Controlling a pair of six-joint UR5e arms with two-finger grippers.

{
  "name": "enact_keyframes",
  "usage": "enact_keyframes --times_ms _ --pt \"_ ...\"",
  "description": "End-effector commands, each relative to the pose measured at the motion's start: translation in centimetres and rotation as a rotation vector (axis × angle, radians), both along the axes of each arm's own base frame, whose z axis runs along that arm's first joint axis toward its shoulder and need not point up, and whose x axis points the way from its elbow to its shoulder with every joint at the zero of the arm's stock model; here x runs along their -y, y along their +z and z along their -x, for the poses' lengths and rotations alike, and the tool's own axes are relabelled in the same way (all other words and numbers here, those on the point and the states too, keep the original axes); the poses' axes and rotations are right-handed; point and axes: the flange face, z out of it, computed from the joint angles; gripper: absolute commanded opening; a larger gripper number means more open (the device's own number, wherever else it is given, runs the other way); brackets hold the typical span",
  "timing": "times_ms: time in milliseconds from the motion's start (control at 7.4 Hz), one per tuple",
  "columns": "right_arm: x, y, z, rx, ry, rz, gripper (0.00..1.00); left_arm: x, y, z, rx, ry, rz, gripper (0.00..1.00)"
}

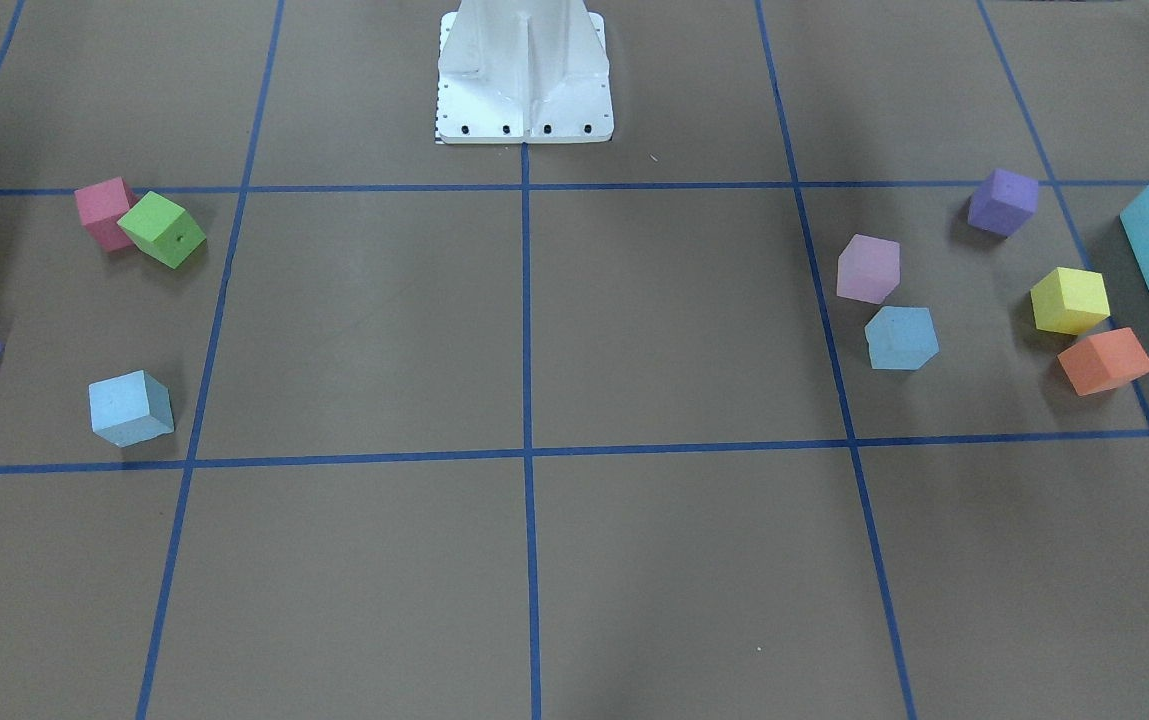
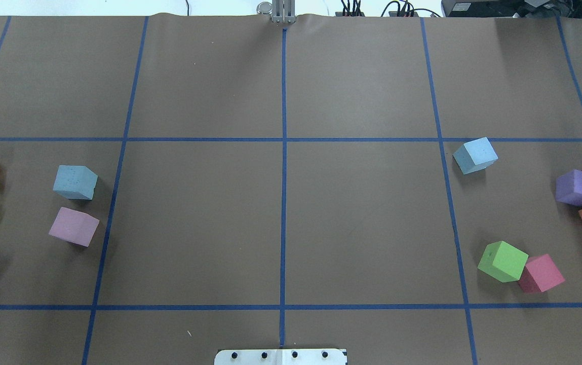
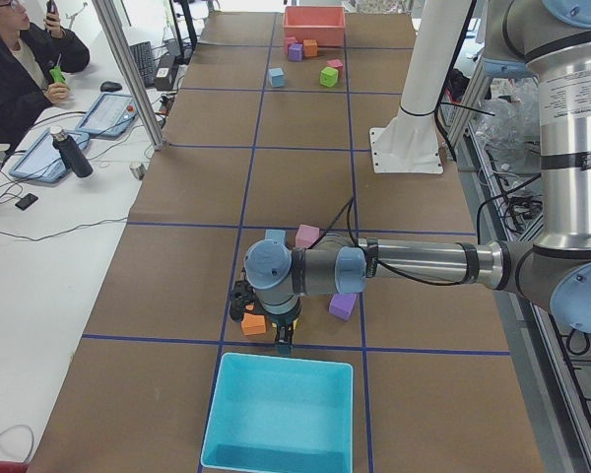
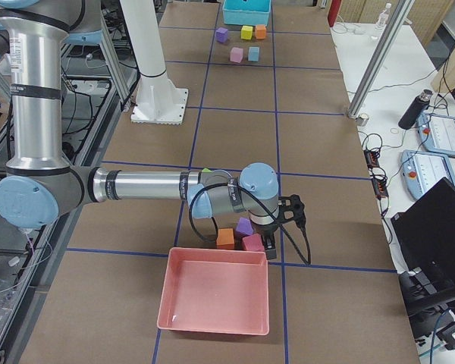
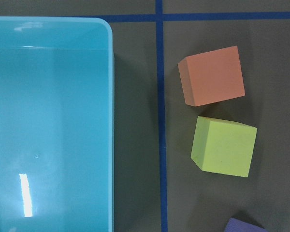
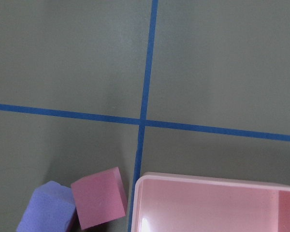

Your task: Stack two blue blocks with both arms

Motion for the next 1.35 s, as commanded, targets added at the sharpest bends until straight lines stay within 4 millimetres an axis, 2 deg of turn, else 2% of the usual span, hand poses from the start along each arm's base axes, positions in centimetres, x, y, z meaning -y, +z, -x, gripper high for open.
enact_keyframes --times_ms 0,135,270,405,541,676,811,1216 --pt "3.6 -3.9 7.6 0.005 -0.136 -0.137 1.00 0.0 0.0 0.0 0.000 0.001 0.000 0.98" --pt "5.4 -6.6 10.8 0.031 -0.139 -0.139 1.00 0.0 -0.1 0.0 0.000 0.001 -0.001 0.98" --pt "6.5 -9.0 15.2 0.058 -0.157 -0.123 1.00 0.0 -0.1 0.0 0.000 -0.001 -0.001 0.98" --pt "7.7 -12.4 19.9 0.103 -0.136 -0.077 1.00 0.1 -0.1 0.0 0.000 0.001 -0.001 0.98" --pt "7.2 -13.4 24.3 0.098 -0.116 -0.026 1.00 0.0 0.0 0.0 0.000 0.001 0.000 0.98" --pt "6.2 -13.2 27.8 0.052 -0.108 -0.023 1.00 0.0 0.0 0.0 0.000 0.001 0.000 0.98" --pt "5.5 -12.8 30.2 0.035 -0.122 -0.023 1.00 0.0 -0.1 0.0 0.000 -0.001 -0.001 0.98" --pt "4.4 -11.8 33.0 0.020 -0.161 -0.019 1.00 0.0 -0.3 0.0 0.000 -0.003 -0.004 0.98"
